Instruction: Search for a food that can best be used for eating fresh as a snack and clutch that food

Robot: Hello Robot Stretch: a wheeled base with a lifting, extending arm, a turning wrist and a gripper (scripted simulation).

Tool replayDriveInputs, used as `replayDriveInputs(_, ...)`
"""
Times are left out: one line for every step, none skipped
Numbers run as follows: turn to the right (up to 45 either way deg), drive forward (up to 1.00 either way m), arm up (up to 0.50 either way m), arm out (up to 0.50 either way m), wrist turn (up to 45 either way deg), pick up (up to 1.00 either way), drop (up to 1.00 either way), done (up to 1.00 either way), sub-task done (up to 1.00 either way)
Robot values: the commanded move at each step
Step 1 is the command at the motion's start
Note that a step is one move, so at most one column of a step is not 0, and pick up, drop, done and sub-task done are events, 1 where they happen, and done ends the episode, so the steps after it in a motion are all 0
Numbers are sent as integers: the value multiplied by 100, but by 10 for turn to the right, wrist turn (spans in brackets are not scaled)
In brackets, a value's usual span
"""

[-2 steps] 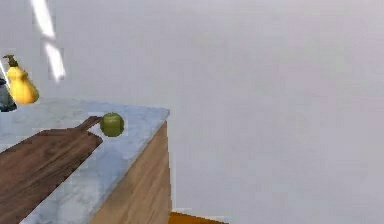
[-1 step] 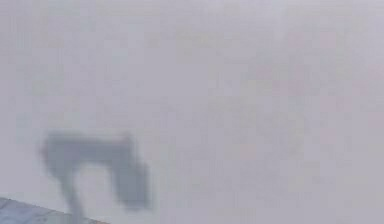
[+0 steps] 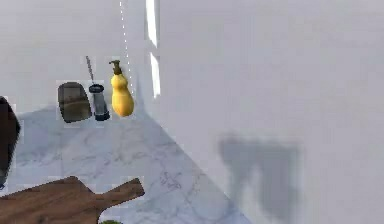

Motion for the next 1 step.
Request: replayDriveInputs(-450, 0, 0, 0, 0, 0, 0, 0, 0)
